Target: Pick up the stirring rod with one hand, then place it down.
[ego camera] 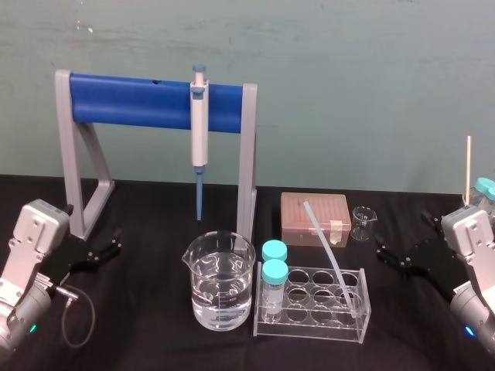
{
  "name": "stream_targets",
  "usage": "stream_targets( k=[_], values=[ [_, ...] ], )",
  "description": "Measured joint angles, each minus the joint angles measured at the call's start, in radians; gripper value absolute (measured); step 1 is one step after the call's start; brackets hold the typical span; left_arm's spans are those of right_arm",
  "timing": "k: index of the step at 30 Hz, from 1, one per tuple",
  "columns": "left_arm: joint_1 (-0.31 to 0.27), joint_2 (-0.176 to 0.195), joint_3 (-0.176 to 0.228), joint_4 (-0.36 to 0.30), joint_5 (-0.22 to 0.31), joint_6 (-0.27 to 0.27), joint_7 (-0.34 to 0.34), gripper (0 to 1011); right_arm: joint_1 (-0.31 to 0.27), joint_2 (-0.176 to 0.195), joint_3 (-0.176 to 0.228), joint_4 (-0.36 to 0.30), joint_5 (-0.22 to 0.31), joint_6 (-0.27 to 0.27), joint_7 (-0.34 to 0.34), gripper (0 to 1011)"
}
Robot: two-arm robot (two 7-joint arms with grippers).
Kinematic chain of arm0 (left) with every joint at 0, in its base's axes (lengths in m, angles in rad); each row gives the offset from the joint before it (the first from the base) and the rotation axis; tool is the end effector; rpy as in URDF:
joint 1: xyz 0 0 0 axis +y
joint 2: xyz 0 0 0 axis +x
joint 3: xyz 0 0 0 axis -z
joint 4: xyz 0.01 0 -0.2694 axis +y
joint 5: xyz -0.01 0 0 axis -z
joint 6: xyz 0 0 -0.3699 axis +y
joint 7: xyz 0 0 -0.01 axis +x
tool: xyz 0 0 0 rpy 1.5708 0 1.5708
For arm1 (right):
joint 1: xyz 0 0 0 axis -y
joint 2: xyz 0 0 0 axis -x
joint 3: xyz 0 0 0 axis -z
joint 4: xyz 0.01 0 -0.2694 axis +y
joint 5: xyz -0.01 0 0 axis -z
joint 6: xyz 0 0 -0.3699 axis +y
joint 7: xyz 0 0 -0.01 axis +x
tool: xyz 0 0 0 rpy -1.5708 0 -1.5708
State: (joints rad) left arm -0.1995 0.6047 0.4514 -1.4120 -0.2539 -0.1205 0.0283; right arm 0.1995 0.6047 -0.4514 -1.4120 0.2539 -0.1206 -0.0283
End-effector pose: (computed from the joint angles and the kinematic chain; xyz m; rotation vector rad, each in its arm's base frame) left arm 0.4125 0.0548 -0.2974 0.3045 -0.2850 1.2480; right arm 0.4125 -0.0548 -0.2974 -0.3044 -0.2851 -1.2479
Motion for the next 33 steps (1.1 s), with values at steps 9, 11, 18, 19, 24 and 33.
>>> stream_targets(
  k=[9,11,18,19,24,33],
  values=[
    [0.0,0.0,0.0,0.0,0.0,0.0,0.0,1001,0.0,0.0,0.0,0.0,0.0,0.0,0.0,1003],
    [0.0,0.0,0.0,0.0,0.0,0.0,0.0,1000,0.0,0.0,0.0,0.0,0.0,0.0,0.0,1003],
    [0.0,0.0,0.0,0.0,0.0,0.0,0.0,1000,0.0,0.0,0.0,0.0,0.0,0.0,0.0,1003],
    [0.0,0.0,0.0,0.0,0.0,0.0,0.0,1000,0.0,0.0,0.0,0.0,0.0,0.0,0.0,1003],
    [0.0,0.0,0.0,0.0,0.0,0.0,0.0,1000,0.0,0.0,0.0,0.0,0.0,0.0,0.0,1003],
    [0.0,0.0,0.0,0.0,0.0,0.0,0.0,1000,0.0,0.0,0.0,0.0,0.0,0.0,0.0,1003]
  ],
)
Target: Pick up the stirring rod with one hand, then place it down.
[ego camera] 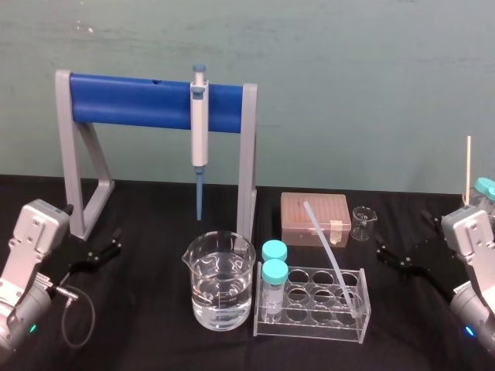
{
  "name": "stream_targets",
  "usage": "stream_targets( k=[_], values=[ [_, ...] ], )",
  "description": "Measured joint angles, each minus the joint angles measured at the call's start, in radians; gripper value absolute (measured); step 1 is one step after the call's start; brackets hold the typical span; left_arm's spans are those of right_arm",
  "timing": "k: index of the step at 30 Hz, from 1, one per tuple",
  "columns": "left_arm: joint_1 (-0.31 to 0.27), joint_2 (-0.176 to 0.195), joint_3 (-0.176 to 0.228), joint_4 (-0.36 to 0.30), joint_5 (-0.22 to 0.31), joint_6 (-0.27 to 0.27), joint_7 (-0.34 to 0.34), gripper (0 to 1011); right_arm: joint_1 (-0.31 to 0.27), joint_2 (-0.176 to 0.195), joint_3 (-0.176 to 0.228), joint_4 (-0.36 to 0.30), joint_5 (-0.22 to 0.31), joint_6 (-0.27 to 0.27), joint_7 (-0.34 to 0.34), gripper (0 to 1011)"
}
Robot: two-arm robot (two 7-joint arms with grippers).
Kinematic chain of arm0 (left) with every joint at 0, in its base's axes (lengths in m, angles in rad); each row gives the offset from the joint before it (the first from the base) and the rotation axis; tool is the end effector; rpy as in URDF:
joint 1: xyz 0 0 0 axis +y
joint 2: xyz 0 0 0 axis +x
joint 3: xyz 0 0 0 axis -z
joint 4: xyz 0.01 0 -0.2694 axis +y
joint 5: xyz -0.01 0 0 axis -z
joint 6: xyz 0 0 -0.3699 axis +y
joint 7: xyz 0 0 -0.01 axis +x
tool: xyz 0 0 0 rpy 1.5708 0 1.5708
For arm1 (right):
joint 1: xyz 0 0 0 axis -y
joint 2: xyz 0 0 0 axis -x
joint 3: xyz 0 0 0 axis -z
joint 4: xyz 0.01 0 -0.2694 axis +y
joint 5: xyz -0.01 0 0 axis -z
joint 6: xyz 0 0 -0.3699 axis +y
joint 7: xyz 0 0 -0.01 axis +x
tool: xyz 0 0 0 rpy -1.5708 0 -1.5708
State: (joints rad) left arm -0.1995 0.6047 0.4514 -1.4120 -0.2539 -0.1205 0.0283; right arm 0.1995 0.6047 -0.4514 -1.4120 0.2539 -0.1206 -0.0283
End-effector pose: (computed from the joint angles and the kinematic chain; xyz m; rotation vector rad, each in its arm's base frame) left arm 0.4125 0.0548 -0.2974 0.3045 -0.2850 1.2480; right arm 0.4125 -0.0548 -0.2974 -0.3044 -0.2851 -1.2479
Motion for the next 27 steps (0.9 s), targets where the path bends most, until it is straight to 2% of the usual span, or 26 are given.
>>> stream_targets(
  k=[27],
  values=[
    [0.0,0.0,0.0,0.0,0.0,0.0,0.0,1001,0.0,0.0,0.0,0.0,0.0,0.0,0.0,1003]
  ],
)
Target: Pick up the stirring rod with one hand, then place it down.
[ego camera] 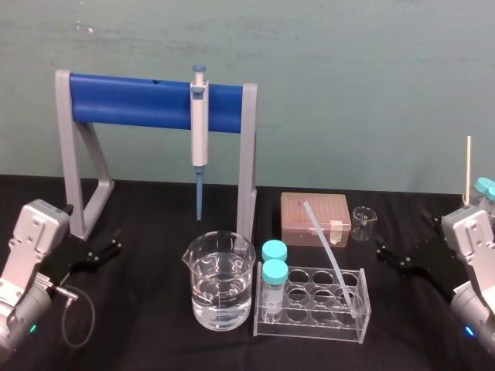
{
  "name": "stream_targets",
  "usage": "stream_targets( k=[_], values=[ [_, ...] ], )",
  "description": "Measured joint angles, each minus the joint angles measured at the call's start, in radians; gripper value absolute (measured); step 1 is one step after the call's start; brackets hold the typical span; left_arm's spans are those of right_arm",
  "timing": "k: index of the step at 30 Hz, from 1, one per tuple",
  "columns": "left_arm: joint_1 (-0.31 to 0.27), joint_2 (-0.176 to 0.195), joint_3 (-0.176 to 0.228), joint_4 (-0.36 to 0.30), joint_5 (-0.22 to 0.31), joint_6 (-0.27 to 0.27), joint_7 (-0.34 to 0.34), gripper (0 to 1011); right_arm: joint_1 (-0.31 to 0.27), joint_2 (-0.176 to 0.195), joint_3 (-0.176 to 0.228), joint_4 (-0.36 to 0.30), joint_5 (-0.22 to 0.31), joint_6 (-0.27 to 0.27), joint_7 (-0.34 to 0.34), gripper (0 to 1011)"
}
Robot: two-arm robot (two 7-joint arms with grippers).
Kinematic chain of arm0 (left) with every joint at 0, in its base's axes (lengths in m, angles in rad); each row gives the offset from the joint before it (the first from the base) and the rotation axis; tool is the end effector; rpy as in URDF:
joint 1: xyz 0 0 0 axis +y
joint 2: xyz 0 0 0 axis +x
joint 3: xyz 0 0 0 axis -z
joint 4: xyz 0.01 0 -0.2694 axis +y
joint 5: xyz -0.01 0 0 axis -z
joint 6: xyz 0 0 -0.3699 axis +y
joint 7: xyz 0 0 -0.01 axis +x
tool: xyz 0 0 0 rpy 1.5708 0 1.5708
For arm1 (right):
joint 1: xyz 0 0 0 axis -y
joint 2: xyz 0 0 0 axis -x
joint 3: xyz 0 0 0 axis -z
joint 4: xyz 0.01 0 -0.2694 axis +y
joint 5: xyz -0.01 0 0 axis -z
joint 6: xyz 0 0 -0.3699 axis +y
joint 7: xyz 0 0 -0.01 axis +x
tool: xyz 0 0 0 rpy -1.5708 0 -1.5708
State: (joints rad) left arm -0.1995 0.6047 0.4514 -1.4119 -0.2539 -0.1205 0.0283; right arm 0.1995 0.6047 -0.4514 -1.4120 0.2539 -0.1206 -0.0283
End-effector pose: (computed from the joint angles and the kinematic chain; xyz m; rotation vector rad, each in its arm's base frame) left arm 0.4125 0.0548 -0.2974 0.3046 -0.2850 1.2480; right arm 0.4125 -0.0548 -0.2974 -0.3044 -0.2851 -1.2479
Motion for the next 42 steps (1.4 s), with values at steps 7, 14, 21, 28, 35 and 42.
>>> stream_targets(
  k=[7,14,21,28,35,42],
  values=[
    [0.0,0.0,0.0,0.0,0.0,0.0,0.0,1000,0.0,0.0,0.0,0.0,0.0,0.0,0.0,1003],
    [0.0,0.0,0.0,0.0,0.0,0.0,0.0,1000,0.0,0.0,0.0,0.0,0.0,0.0,0.0,1003],
    [0.0,0.0,0.0,0.0,0.0,0.0,0.0,1000,0.0,0.0,0.0,0.0,0.0,0.0,0.0,1003],
    [0.0,0.0,0.0,0.0,0.0,0.0,0.0,1000,-0.002,-0.003,0.005,0.0,0.0,-0.004,0.001,1003],
    [0.0,0.0,0.0,0.0,0.0,0.0,0.0,1000,-0.019,-0.021,0.037,-0.026,0.003,-0.085,0.013,1003],
    [0.0,0.0,0.0,0.0,0.0,0.0,0.0,1000,-0.034,-0.035,0.055,-0.067,-0.034,-0.196,0.014,1003]
  ],
)
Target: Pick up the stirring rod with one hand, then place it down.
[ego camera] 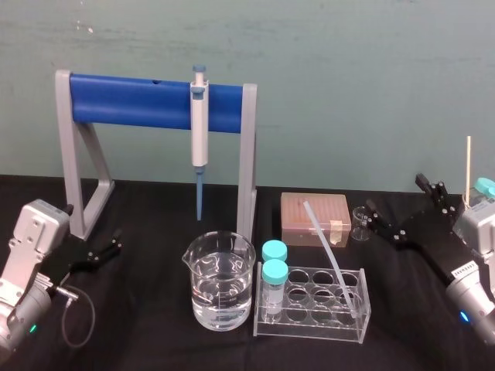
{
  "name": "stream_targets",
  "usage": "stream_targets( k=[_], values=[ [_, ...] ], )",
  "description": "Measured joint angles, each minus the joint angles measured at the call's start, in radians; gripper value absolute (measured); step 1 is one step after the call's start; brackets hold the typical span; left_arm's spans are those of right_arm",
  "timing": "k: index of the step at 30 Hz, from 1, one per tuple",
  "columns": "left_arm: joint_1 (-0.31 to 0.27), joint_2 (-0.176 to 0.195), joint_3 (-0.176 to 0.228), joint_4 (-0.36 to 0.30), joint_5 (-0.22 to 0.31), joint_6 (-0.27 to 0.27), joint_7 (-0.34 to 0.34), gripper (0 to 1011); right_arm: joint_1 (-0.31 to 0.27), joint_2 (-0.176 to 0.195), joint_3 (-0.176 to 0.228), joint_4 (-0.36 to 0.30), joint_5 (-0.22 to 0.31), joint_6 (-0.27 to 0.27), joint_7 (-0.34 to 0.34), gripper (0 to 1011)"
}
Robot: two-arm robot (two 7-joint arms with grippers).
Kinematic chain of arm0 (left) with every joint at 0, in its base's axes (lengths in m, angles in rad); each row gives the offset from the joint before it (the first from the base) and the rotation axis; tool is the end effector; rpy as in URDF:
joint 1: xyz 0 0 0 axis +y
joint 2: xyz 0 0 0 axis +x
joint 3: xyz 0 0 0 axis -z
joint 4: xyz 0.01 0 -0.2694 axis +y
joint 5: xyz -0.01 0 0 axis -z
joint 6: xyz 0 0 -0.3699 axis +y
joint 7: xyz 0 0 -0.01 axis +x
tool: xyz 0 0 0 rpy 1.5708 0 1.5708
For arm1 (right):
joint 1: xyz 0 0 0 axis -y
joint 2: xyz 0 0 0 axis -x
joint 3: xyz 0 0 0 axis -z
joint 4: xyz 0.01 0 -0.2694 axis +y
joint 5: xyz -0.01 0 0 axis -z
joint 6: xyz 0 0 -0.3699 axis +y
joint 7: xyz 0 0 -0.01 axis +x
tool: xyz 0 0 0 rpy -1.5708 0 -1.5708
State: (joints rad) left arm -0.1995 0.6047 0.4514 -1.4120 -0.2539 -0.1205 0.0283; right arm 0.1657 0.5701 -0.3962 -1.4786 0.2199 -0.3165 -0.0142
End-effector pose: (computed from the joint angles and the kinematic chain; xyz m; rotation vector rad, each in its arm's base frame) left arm 0.4125 0.0548 -0.2974 0.3045 -0.2850 1.2480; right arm 0.4090 -0.0427 -0.2787 -0.0739 -0.4288 -1.2032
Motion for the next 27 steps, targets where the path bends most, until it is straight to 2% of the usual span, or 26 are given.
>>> stream_targets(
  k=[3,8,18,23,24,27],
  values=[
    [0.0,0.0,0.0,0.0,0.0,0.0,0.0,1000,0.004,-0.008,0.0,-0.012,-0.01,-0.05,0.026,1003],
    [0.0,0.0,0.0,0.0,0.0,0.0,0.0,1000,0.021,-0.021,-0.007,-0.009,-0.004,-0.079,0.072,1003],
    [0.0,0.0,0.0,0.0,0.0,0.0,0.0,1000,0.083,-0.057,-0.042,0.046,0.093,-0.113,0.27,1003],
    [0.0,0.0,0.0,0.0,0.0,0.0,0.0,1000,0.103,-0.072,-0.053,0.073,0.153,-0.095,0.362,1003],
    [0.0,0.0,0.0,0.0,0.0,0.0,0.0,1000,0.103,-0.072,-0.053,0.073,0.153,-0.095,0.362,1003],
    [0.0,0.0,0.0,0.0,0.0,0.0,0.0,1000,0.116,-0.083,-0.054,0.093,0.198,-0.054,0.411,1003]
  ],
)
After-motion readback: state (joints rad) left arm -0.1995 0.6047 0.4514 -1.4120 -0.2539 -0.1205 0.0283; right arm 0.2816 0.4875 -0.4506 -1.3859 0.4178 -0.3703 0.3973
